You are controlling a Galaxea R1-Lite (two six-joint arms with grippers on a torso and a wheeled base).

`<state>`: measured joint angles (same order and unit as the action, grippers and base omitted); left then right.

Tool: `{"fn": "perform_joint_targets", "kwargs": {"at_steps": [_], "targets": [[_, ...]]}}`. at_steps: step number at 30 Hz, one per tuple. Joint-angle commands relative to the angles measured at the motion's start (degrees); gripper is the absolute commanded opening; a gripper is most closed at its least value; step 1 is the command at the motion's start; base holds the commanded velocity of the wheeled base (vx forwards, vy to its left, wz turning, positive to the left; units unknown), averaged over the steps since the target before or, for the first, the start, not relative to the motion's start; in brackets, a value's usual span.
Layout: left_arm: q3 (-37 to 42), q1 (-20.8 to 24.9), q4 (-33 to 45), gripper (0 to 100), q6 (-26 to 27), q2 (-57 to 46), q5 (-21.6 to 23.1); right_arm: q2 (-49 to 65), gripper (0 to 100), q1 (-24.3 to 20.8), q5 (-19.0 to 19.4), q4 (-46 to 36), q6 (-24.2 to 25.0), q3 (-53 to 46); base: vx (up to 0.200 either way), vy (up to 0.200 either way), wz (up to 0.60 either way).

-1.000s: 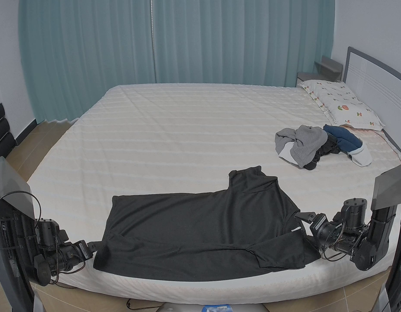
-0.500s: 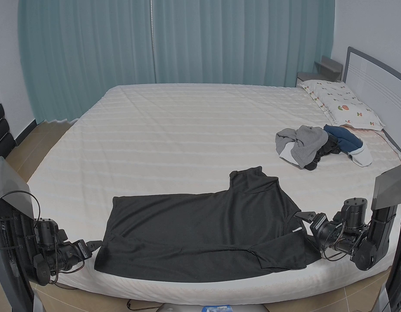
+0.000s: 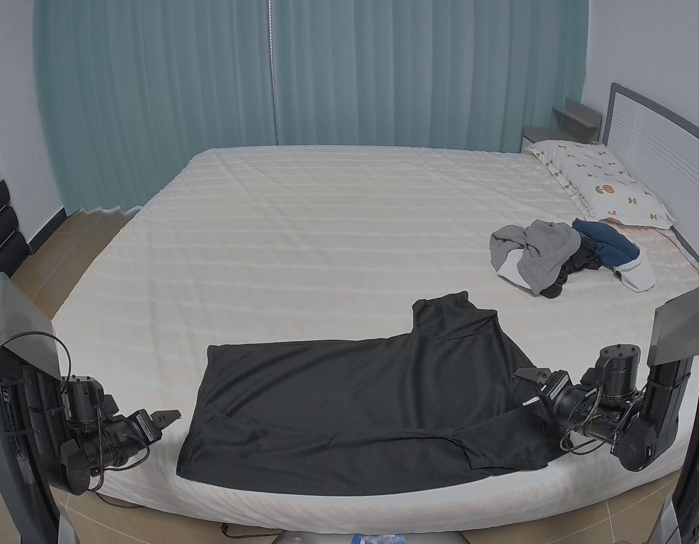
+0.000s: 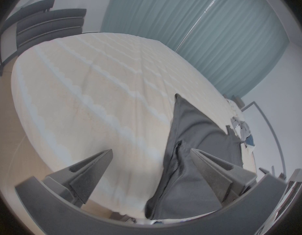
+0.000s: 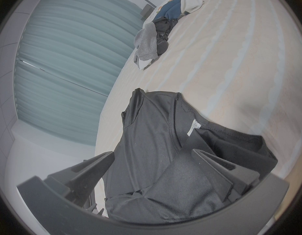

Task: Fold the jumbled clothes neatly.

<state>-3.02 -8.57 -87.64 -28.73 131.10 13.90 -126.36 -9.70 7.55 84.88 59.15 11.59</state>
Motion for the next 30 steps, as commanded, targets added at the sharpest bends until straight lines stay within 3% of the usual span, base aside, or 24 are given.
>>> {"fn": "perform_joint_targets", "kwargs": {"at_steps": [1,9,10,12,15,18,23,30], "targets": [[-3.7,2.7,0.2,100,-4.4,-4.2,-0.1,-0.2,100,0.9,0.0,0.0,-0.1,0.6,0.0,0.0,0.0],[-14.7,6.3,5.5,100,-5.4,-5.1,-0.3,-1.7,100,1.7,2.3,0.8,0.3,0.7,0.0,0.0,0.0],[-20.9,6.5,9.6,100,-5.4,-4.9,-0.3,-2.1,100,2.1,5.2,2.7,0.4,0.1,0.0,0.0,0.0],[-27.5,6.6,16.9,100,-5.4,-4.8,-0.3,-3.1,100,2.7,7.0,4.4,0.4,-0.4,0.0,0.0,0.0],[-38.9,7.6,30.9,100,-5.7,-4.5,-0.1,-4.5,100,3.5,7.8,4.6,0.4,-0.3,0.0,0.0,0.0],[-48.2,7.6,38.5,100,-6.5,-1.5,-0.1,-5.6,100,4.2,8.3,4.6,0.4,-0.1,0.0,0.0,0.0],[-59.2,8.1,41.4,100,-6.9,6.7,0.0,-6.0,100,4.1,8.5,4.7,0.4,0.0,0.0,0.0,0.0],[-62.7,8.4,41.2,100,-6.1,12.3,1.6,-6.7,100,3.4,8.4,4.7,-0.2,-0.3,0.0,0.0,0.0]]}}
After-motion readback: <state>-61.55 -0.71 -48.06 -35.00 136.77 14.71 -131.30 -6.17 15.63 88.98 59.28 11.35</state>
